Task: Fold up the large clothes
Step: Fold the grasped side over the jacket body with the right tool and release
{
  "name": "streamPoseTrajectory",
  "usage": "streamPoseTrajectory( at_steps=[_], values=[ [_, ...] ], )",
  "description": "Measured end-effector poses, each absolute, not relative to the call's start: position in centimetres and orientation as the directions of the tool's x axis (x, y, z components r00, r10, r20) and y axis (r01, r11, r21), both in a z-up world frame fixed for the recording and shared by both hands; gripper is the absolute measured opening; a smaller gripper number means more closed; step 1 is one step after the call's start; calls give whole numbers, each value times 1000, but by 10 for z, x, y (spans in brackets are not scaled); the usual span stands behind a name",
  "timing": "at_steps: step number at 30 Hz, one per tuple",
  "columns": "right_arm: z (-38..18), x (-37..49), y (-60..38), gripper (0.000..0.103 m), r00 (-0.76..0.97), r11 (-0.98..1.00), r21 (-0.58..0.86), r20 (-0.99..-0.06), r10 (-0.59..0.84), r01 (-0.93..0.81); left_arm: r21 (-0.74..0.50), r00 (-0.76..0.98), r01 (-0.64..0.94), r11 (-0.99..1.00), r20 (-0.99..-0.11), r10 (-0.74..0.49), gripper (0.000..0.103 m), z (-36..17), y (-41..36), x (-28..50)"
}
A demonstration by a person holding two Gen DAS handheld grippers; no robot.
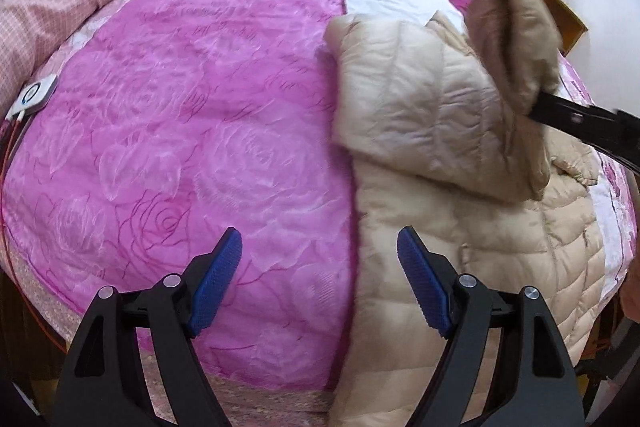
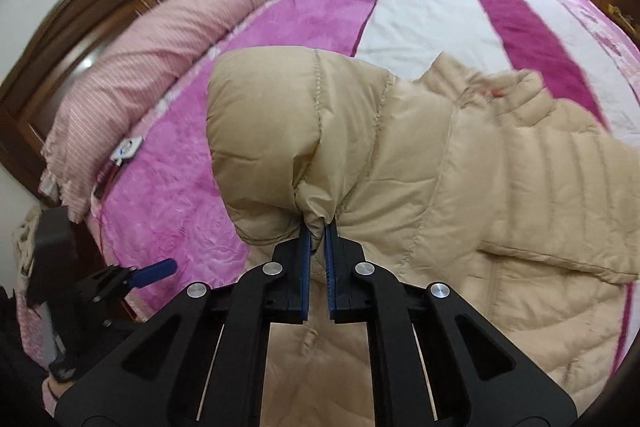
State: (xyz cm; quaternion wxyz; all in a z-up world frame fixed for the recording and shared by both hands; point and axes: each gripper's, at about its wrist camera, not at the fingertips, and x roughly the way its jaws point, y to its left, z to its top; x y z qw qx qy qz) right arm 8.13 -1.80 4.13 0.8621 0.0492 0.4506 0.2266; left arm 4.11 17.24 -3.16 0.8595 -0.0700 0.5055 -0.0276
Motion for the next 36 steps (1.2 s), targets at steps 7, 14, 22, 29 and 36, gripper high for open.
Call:
streamPoseTrajectory(
  at_steps=[7, 14, 22, 29, 36],
  values=[
    [71, 63, -74, 7, 555, 904, 292, -716, 423, -313, -143, 505, 31, 989, -852, -139, 78, -18, 145, 46],
    [68, 56, -138, 7, 590, 933, 292, -724, 358, -208, -148, 510, 69, 987, -845, -163, 78, -11, 119, 53],
    [27, 63, -195, 8, 549, 945, 314, -776, 312, -94, -152, 518, 123, 981, -833, -194, 78, -5, 82, 67],
    [1, 67, -230, 23, 539, 938, 348, -789, 295, -4, -128, 522, 139, 982, -833, -183, 78, -10, 55, 89],
    [1, 60, -269, 43, 553, 948, 309, -804, 219, 73, -104, 517, 140, 985, -841, -163, 78, -18, 44, 100]
  ],
)
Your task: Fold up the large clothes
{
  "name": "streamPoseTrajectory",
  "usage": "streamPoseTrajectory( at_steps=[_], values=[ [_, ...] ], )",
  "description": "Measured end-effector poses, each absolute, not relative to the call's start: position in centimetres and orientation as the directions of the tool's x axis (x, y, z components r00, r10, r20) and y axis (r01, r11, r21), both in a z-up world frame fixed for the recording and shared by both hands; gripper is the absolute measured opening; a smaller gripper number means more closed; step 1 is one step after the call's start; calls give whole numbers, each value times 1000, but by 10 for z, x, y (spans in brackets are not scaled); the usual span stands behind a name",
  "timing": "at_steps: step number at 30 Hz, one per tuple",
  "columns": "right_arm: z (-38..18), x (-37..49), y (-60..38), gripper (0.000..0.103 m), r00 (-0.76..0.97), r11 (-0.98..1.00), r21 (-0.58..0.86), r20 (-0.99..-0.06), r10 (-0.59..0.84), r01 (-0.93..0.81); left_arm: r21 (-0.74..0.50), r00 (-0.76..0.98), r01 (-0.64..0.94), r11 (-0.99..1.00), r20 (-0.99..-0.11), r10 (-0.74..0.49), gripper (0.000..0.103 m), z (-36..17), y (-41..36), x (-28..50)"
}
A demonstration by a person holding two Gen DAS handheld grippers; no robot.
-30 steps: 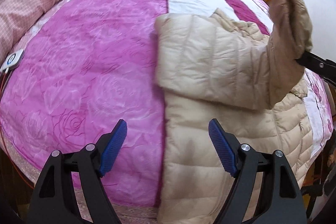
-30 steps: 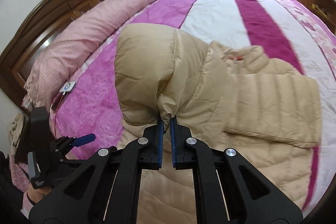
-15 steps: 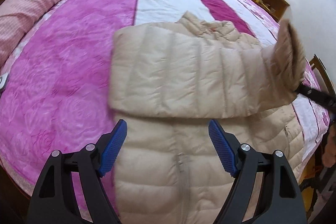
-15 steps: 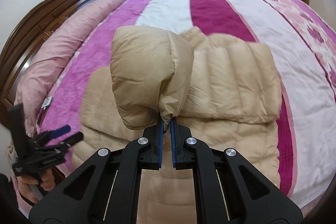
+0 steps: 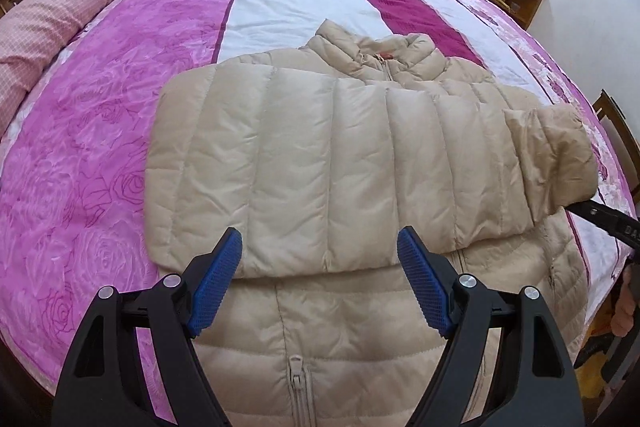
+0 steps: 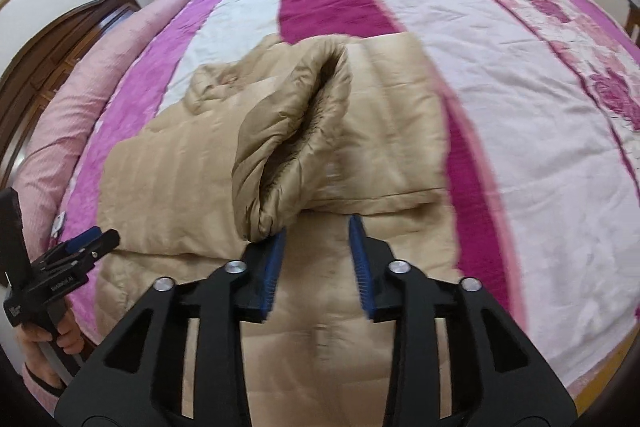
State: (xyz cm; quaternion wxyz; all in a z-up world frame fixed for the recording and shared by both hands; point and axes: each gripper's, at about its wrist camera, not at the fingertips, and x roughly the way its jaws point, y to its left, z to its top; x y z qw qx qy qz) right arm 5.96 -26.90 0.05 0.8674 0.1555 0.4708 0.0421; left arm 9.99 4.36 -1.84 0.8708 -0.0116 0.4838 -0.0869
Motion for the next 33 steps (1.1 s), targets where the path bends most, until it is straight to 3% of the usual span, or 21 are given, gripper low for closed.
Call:
streamPoseTrajectory(
  at_steps=[11, 17, 23, 24, 26, 27, 33],
  values=[
    [9, 45, -322, 48, 555, 943, 290, -817, 155, 163, -92, 498, 130, 987, -855, -145, 78, -28, 41, 102],
    [20, 46, -319, 59, 590, 935, 328, -785, 189, 137, -73, 494, 132, 989, -860, -129, 78, -31, 40, 103],
    [2, 65, -296, 59, 551, 941, 325, -804, 222, 96, -61, 500, 136, 989, -857, -121, 78, -31, 39, 102],
    [-3, 69, -291, 49, 540, 941, 326, -810, 229, 91, -58, 502, 139, 989, -856, -121, 78, -30, 39, 102],
    [-10, 74, -286, 20, 527, 941, 328, -816, 236, 86, -54, 507, 144, 988, -853, -120, 78, -29, 38, 101],
    [-9, 75, -285, 13, 536, 937, 338, -809, 242, 88, -53, 513, 147, 988, -850, -122, 78, -28, 38, 101],
    [16, 85, -299, 8, 627, 948, 292, -764, 154, 123, -10, 514, 138, 990, -854, -80, 78, -30, 34, 111]
  ],
)
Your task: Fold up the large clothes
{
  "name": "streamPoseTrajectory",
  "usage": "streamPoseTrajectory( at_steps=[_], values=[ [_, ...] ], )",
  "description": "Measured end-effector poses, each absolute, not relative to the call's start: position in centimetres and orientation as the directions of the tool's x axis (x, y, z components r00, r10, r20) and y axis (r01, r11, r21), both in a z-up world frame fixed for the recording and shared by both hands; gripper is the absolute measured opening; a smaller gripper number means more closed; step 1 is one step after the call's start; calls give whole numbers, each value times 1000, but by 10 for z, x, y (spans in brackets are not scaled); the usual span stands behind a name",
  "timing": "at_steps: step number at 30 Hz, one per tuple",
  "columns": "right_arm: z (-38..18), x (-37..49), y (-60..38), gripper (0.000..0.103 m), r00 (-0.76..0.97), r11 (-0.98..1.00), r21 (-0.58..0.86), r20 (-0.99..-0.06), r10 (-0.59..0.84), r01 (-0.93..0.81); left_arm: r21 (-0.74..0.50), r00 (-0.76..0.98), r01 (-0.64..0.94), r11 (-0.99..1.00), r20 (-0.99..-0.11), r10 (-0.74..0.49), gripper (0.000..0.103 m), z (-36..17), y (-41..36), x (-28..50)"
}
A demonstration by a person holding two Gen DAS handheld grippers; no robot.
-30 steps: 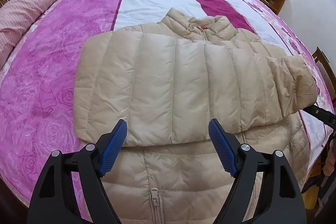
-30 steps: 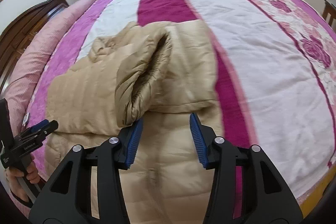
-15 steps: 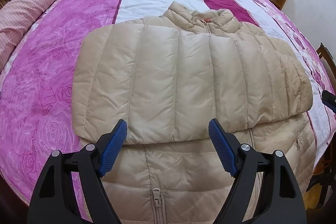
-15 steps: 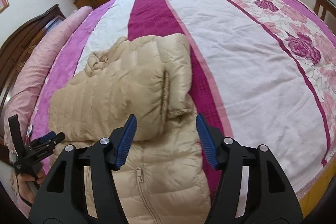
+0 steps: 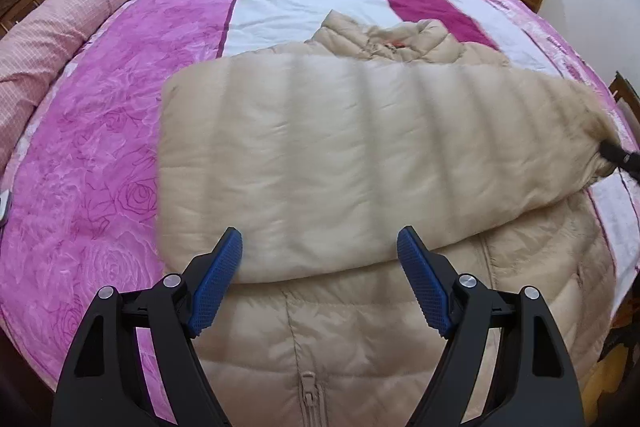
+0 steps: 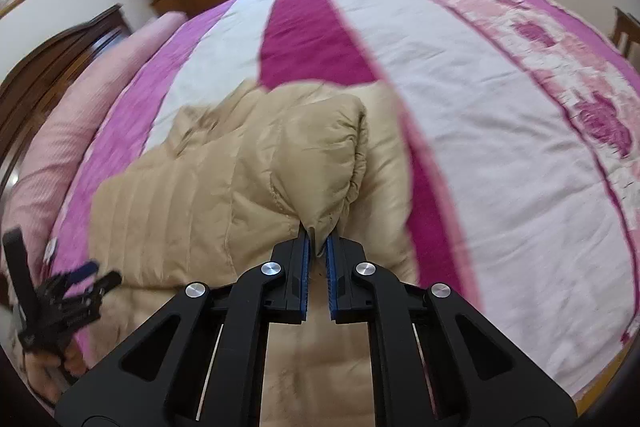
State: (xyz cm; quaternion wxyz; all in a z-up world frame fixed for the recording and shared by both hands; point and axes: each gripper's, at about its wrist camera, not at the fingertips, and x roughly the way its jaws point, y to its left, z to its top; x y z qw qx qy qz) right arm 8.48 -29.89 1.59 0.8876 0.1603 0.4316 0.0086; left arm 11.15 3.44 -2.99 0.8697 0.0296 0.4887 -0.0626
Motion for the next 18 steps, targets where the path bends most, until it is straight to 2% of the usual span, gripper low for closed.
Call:
streamPoseTrajectory(
  at_steps=[7, 11, 13, 18],
  values=[
    [-28, 108, -311, 10, 551, 949, 259, -826, 121, 179, -8, 480, 130, 991, -874, -70, 78, -47, 29, 130],
    [-39, 110, -313, 22, 556, 947, 260, -823, 117, 186, 19, 495, 144, 989, -867, -55, 78, -50, 27, 127],
    [-38, 106, -314, 24, 569, 942, 280, -812, 131, 183, 29, 503, 147, 989, -863, -50, 78, -48, 28, 122],
    [-23, 82, -317, 45, 599, 943, 297, -786, 153, 149, 25, 531, 147, 989, -845, -57, 78, -33, 39, 97]
  ],
)
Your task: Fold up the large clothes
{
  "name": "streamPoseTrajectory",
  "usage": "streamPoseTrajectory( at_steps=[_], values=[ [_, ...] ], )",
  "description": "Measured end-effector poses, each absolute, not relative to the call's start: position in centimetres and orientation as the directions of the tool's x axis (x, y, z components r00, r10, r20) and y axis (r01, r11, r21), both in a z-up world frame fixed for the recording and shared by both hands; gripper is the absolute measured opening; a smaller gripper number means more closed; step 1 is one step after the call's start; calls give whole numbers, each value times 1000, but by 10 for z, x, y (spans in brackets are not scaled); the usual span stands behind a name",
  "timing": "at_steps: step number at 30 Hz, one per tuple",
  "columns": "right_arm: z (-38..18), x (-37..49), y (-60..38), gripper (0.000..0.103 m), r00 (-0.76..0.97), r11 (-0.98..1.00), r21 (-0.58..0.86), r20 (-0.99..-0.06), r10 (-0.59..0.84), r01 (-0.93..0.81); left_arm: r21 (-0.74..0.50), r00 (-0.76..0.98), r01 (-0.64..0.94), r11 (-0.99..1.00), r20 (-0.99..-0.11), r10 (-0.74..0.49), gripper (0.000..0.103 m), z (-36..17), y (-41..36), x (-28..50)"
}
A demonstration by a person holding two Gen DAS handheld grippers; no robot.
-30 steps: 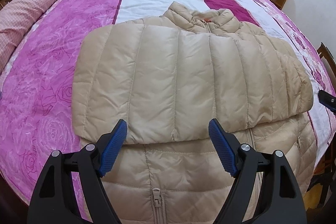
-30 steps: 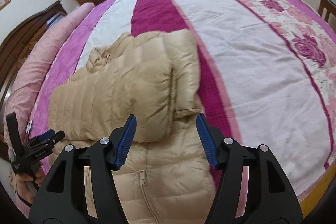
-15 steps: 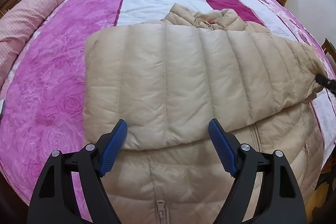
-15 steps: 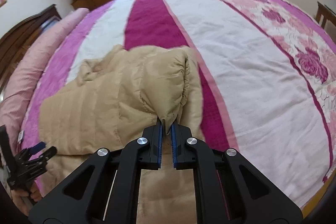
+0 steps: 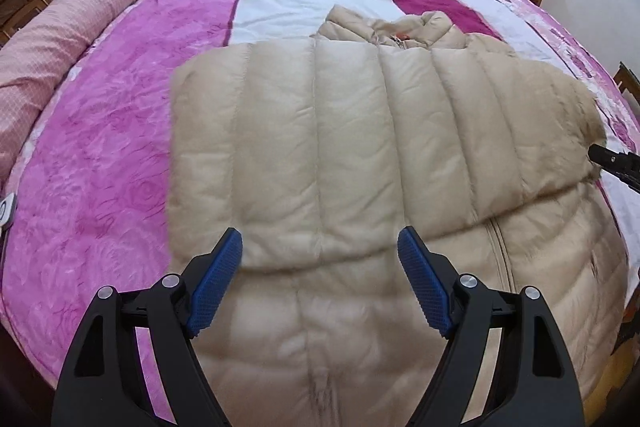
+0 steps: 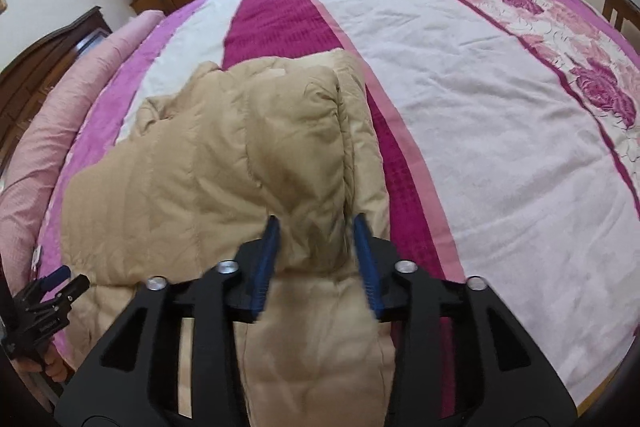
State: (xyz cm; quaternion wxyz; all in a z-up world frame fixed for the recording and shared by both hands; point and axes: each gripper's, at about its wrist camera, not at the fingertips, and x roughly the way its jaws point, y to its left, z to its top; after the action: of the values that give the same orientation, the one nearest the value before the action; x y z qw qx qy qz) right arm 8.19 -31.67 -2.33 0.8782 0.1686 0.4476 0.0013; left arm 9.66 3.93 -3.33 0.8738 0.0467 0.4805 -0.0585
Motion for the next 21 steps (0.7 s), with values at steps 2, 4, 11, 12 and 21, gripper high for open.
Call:
streamPoseTrajectory(
  at_steps=[2, 4, 11, 12, 21],
  values=[
    [-19, 71, -313, 47, 599, 953, 273, -788, 143, 132, 29, 532, 139, 990, -845, -50, 78, -31, 46, 86],
    [-17, 54, -308, 48, 588, 962, 253, -795, 147, 102, 29, 523, 126, 992, -851, -42, 78, -31, 55, 75],
    [-16, 3, -302, 56, 571, 975, 213, -809, 141, 60, 31, 516, 95, 995, -856, -22, 78, -27, 84, 39],
    [-17, -4, -302, 56, 566, 976, 209, -813, 139, 60, 26, 514, 91, 996, -858, -24, 78, -26, 88, 34],
    [-37, -50, -302, 61, 513, 984, 170, -850, 117, 58, -5, 467, 58, 998, -883, -32, 78, -36, 111, 2]
  ],
)
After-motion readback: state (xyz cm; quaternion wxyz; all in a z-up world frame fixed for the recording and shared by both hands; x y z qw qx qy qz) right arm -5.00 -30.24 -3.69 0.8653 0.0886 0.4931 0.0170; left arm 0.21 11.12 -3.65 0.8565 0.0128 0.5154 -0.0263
